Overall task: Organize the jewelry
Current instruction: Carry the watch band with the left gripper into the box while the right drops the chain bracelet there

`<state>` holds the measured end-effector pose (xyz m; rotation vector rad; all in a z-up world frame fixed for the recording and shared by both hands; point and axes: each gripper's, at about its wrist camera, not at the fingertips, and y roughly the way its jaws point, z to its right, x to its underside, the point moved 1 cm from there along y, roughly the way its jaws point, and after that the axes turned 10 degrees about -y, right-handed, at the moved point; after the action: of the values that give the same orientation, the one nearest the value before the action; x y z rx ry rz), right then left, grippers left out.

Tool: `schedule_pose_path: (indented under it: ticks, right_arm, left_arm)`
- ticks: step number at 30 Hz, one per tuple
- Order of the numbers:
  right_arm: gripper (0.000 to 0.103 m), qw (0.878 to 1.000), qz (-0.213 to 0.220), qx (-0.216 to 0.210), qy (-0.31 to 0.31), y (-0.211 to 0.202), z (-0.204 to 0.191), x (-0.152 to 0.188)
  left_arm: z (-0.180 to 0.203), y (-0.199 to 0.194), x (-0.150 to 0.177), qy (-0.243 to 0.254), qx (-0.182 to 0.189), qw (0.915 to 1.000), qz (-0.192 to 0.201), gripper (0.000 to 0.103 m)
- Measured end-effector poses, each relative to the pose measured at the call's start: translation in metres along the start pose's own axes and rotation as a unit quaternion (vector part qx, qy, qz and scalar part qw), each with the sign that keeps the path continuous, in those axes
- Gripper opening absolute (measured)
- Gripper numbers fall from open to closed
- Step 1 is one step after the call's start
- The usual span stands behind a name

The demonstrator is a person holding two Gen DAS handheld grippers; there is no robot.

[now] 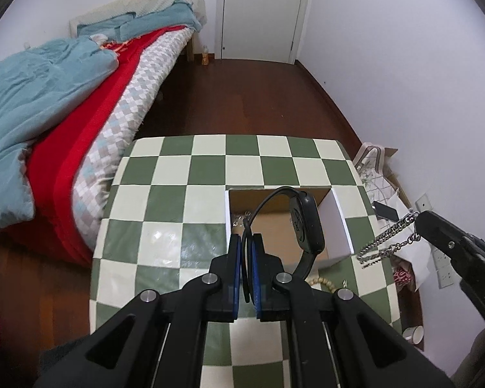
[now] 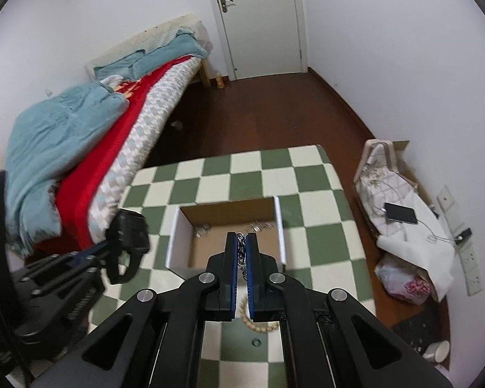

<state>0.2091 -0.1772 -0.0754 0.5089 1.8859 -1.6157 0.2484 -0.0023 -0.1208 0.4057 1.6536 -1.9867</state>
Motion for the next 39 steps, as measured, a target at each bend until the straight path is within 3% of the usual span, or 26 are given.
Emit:
schedule_pose_path:
  ticks: [6, 13, 18, 21, 23, 25, 26, 29, 31, 39]
  right_arm:
    - [0.005, 0.999, -0.024, -0.031, 0.019, 0.033, 0.011, -0.022]
    - [0.005, 0.996, -0.075, -0.042, 0.029, 0.088, 0.022, -0.02]
    - [0.006, 0.991, -0.114, -0.064, 0.031, 0.121, 0.026, -0.019]
    - [0.006, 0.986, -0.146, -0.071, 0.034, 0.138, 0.03, -0.015]
    - [0.02, 0.986, -0.156, -0.053, 0.028, 0.143, 0.031, -0.014]
    - [0.072, 0.986, -0.161, -0.031, 0.018, 0.145, 0.031, -0.013]
    - [0.081, 0.987, -0.162, -0.015, 0.009, 0.145, 0.03, -0.013]
    - [0.086, 0.984, -0.173, 0.027, -0.017, 0.148, 0.027, -0.009]
    - [0.103, 0.981, -0.182, 0.051, -0.03, 0.152, 0.024, -0.004]
    - [0.103, 0.979, -0.18, 0.082, -0.046, 0.15, 0.017, 0.011]
  left_arm:
    - [0.006, 0.038, -0.015, 0.004, 0.006, 0.9993, -0.038, 0.004]
    - [0.003, 0.086, -0.023, -0.008, 0.016, 0.9956, -0.092, 0.004]
    - [-0.006, 0.105, -0.031, -0.039, 0.041, 0.9894, -0.134, 0.015]
    - [-0.009, 0.104, -0.036, -0.041, 0.028, 0.9912, -0.123, 0.039]
    - [-0.014, 0.099, -0.04, -0.042, 0.01, 0.9938, -0.102, 0.088]
    - [-0.02, 0.094, -0.041, -0.045, -0.004, 0.9953, -0.086, 0.097]
    - [-0.023, 0.094, -0.041, -0.044, -0.013, 0.9955, -0.083, 0.098]
    - [-0.027, 0.094, -0.036, -0.024, -0.061, 0.9958, -0.065, 0.103]
    - [-0.029, 0.093, -0.032, -0.016, -0.08, 0.9952, -0.055, 0.103]
    - [-0.034, 0.083, -0.016, 0.007, -0.12, 0.9926, -0.021, 0.103]
